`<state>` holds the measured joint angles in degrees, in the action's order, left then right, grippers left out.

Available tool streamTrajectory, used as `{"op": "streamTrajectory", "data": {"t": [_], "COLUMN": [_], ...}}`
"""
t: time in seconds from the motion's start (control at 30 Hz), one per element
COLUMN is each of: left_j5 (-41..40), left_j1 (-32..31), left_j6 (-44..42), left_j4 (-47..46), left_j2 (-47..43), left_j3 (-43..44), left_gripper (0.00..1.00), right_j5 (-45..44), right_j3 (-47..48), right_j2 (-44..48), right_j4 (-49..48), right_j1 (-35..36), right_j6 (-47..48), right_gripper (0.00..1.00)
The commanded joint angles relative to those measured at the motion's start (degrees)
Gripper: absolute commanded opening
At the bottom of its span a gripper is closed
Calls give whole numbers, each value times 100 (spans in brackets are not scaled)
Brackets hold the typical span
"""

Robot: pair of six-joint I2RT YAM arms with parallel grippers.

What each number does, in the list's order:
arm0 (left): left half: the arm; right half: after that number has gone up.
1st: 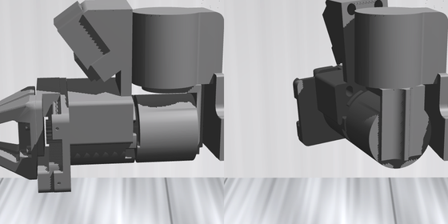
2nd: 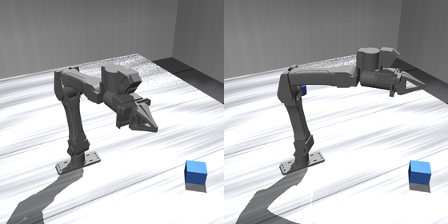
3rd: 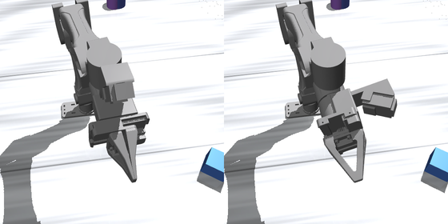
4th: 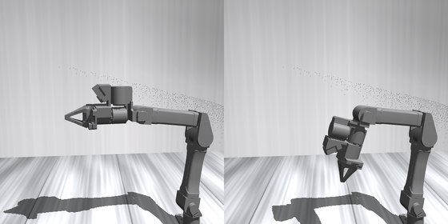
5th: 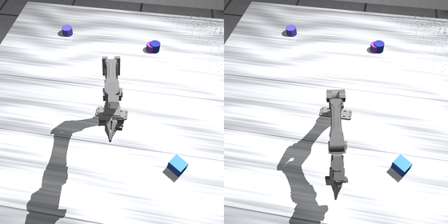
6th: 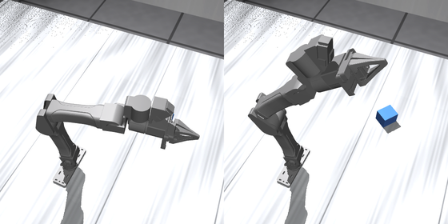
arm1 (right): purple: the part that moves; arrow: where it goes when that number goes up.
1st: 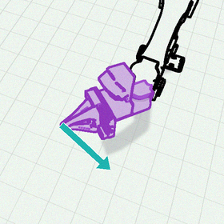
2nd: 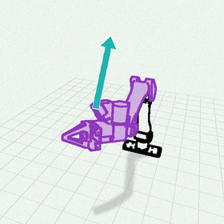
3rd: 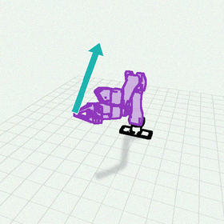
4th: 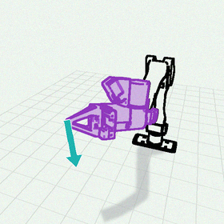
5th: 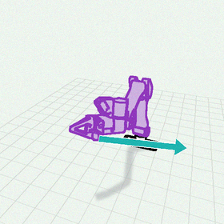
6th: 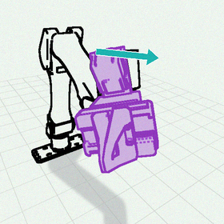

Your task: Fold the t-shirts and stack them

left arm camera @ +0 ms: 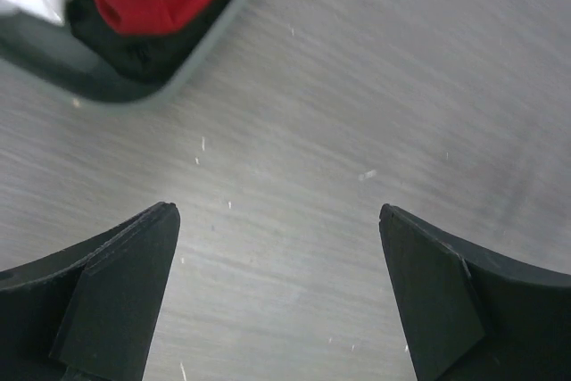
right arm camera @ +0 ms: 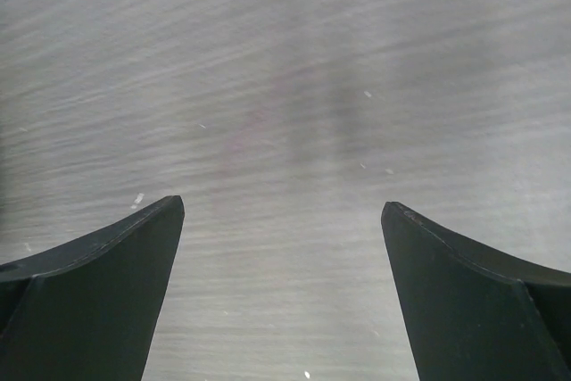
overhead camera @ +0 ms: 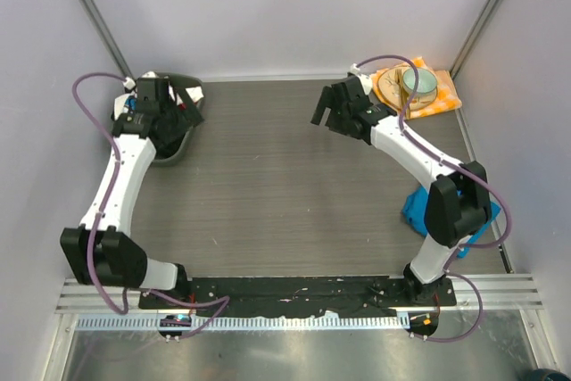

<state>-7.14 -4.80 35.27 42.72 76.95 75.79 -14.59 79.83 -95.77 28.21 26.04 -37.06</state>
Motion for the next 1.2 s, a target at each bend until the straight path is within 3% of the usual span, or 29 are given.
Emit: {"op": "streamTrajectory", "data": {"t": [0.0, 0.1, 0.27, 0.47, 0.87, 1.0, 1.1, 1.13, 1.17], "left_j5": [-516, -464, -719, -1165, -1703, -1703, -1642, -1624, -1616], "left_j1": [417, 909, 1437, 1772, 1921, 2035, 2070, 2071, 2071], "left_j6": [-169, -99, 138, 1025, 1035, 1035, 1000, 1017, 1043], "left_j4": [254, 473, 571, 386, 0, -220, -448, -492, -527], "left_j2": [776, 1479, 2192, 2597, 3651, 3845, 3907, 3924, 3916], "left_j3": [1171, 1876, 2545, 2379, 2696, 2687, 2652, 2652, 2660], "left_gripper": [100, 100, 100, 98, 97, 92, 64, 22, 0], "right_j5": [351, 483, 685, 931, 984, 940, 879, 853, 835], "right_j3": [700, 639, -274, -846, -1356, -1444, -1479, -1497, -1514], "right_j2": [-459, -496, -267, -197, 49, 119, 111, 111, 102], "right_j4": [-69, -175, -781, -1027, -1116, -1116, -1080, -1080, -1080], "right_j1": [76, 164, 366, 630, 753, 762, 762, 771, 771], "right_j6": [173, 208, 199, 199, 366, 392, 427, 410, 410], "right_gripper": [100, 100, 99, 99, 99, 99, 99, 99, 98]}}
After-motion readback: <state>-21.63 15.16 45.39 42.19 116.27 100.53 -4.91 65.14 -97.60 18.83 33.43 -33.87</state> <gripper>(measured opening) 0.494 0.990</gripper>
